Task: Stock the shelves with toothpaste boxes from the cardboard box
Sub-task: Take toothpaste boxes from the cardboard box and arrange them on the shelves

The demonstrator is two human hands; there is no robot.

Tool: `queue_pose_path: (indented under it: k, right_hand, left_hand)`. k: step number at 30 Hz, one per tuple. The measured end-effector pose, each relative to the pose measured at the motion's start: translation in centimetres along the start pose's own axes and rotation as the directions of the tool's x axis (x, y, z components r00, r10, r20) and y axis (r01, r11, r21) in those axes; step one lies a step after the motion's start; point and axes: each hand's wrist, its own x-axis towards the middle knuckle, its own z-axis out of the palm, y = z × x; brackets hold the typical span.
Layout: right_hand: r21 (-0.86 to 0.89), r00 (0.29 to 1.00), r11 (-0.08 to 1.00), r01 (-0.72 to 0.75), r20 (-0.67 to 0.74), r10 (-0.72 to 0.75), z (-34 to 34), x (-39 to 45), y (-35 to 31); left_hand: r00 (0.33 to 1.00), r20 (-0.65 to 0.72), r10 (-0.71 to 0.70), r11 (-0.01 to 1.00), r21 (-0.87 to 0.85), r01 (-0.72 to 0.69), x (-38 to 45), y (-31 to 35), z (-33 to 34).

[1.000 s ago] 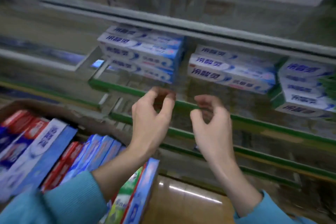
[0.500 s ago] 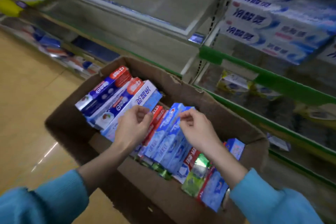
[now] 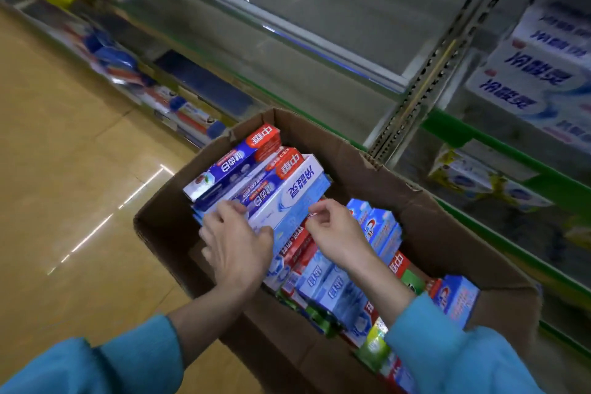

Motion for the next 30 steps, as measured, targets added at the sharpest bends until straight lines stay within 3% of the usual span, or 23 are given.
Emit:
queue_pose_path:
  k: [3, 7, 12, 17, 24, 30]
  right_hand:
    - [0.027, 0.999, 1.0, -0.011, 0.044, 0.01, 0.5, 0.8, -1.0]
    - [0.04, 1.0, 0.999, 0.023, -0.02, -0.022, 1.1, 2.9, -1.9]
    - [-0.043, 0.975, 0.986, 0.163, -0.148, -0.167, 0.9, 5.5, -3.4]
    - [-0.121, 0.962, 0.965, 0.231, -0.118, -0.245, 1.1, 7.7, -4.6]
    - [0.048, 0.991, 0.991, 0.122, -0.056, -0.119, 1.1, 7.7, -5.6]
    - [0.14, 0.945, 0.956, 0.258, -0.242, -0.219, 0.4, 5.8, -6.0]
  left_hand:
    - [0.971, 0.004, -0.24, 0.959, -0.155, 0.237, 0.3, -0.3, -0.2]
    - [0.934, 0.045, -0.354, 0.892, -0.283, 0.352, 0.8, -1.2, -0.3]
    - [0.91, 0.062, -0.409, 0.819, -0.415, 0.396, 1.4, -1.6, -0.6]
    - [0.9, 0.179, -0.397, 0.765, -0.477, 0.433, 2.5, -2.5, -1.0]
    - [0.911, 0.221, -0.349, 0.743, -0.528, 0.413, 1.7, -2.1, -1.7]
    - [0.93, 0.118, -0.349, 0.713, -0.61, 0.346, 0.4, -2.2, -1.9]
